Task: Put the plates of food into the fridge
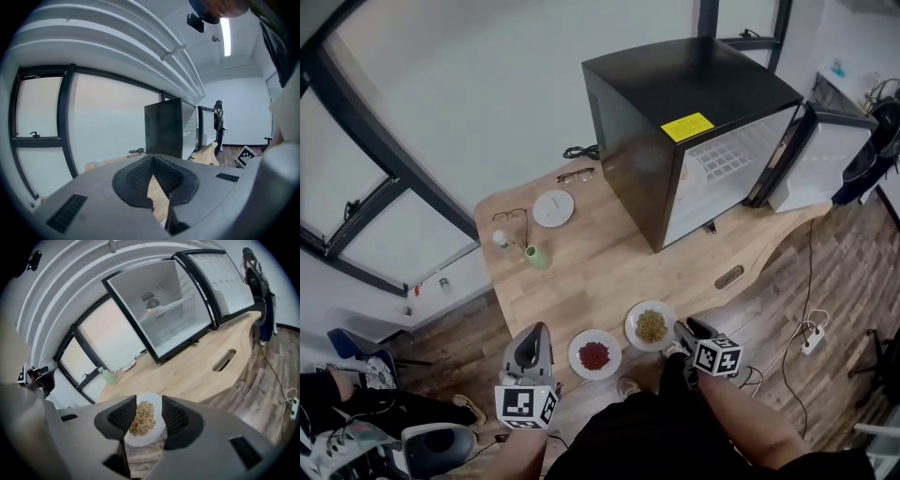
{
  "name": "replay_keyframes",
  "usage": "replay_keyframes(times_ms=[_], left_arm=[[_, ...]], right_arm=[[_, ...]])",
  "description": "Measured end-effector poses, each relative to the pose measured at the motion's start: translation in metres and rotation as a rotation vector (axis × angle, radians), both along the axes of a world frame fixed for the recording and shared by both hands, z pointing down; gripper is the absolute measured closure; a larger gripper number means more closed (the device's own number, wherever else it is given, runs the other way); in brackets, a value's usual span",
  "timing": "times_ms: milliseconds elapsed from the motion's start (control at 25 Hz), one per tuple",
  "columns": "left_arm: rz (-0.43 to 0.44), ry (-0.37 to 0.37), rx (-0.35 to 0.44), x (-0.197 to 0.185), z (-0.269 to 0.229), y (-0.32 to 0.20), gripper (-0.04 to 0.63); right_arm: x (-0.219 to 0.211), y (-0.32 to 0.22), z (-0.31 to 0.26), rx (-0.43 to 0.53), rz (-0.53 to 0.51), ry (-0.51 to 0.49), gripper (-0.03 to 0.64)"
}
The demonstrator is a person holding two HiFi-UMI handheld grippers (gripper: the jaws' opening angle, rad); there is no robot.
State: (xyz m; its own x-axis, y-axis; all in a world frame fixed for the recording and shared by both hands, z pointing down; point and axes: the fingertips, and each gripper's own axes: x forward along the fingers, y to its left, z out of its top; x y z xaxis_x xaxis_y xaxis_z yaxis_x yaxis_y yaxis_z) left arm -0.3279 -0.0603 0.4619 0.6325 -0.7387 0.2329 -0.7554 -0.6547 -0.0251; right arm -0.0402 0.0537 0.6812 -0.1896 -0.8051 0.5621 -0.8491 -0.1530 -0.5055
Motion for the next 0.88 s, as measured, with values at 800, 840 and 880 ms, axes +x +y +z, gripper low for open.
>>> replay_keyframes(times_ms=[800,840,880], left_arm=[[-0.023,-0.086,-0.018,-0.009,0.010,0.010,0.592],[-0.023,-0.089,-0.016,-0.008,0.009,0.009,0.592],[-0.023,-0.091,-0.014,-0.007,0.008,0.009,0.592]], right_arm=[[-0.018,0.002,0.063,-0.095,0.118,-0.345,0.461],[-0.018,0.002,0.065,-0.103,0.120,-0.348,0.484],[-0.018,0.002,0.066,-0.109,0.119,-0.347,0.510]])
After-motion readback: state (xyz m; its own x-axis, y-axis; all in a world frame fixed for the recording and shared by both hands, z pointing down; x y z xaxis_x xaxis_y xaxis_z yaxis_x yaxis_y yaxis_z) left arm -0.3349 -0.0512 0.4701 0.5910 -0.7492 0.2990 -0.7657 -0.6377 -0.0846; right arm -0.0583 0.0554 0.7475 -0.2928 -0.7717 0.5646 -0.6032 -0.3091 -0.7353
